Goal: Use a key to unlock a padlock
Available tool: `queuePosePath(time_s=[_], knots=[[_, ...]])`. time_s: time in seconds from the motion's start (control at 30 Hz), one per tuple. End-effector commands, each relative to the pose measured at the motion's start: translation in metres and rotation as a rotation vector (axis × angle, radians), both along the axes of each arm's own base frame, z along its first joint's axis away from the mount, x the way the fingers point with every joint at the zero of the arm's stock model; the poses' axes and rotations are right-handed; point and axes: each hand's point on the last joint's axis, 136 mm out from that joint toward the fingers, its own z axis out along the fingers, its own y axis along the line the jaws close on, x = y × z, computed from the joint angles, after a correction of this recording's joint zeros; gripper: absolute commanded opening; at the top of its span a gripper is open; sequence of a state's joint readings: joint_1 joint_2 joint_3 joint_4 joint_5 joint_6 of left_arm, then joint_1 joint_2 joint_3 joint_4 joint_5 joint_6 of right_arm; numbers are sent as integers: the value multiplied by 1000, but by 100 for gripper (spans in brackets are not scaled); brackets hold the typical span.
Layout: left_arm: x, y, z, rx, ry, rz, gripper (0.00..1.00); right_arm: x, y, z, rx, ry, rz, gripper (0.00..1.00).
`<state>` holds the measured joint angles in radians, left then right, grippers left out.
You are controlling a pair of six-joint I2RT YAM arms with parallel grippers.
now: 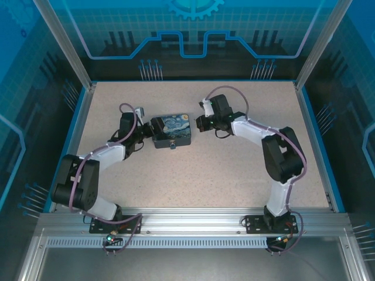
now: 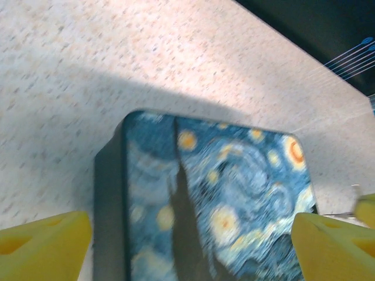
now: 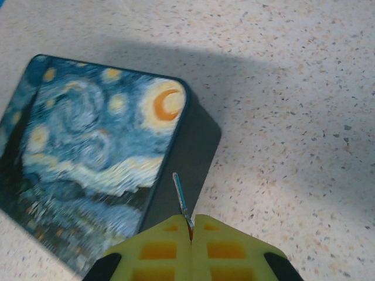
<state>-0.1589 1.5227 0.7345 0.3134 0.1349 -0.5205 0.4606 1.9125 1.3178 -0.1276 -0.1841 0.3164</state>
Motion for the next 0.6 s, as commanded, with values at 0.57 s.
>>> queuePosePath(time_s=[0.57], knots=[[10, -34, -43, -63, 119, -152, 80, -12, 29, -33, 19, 151, -44, 0]])
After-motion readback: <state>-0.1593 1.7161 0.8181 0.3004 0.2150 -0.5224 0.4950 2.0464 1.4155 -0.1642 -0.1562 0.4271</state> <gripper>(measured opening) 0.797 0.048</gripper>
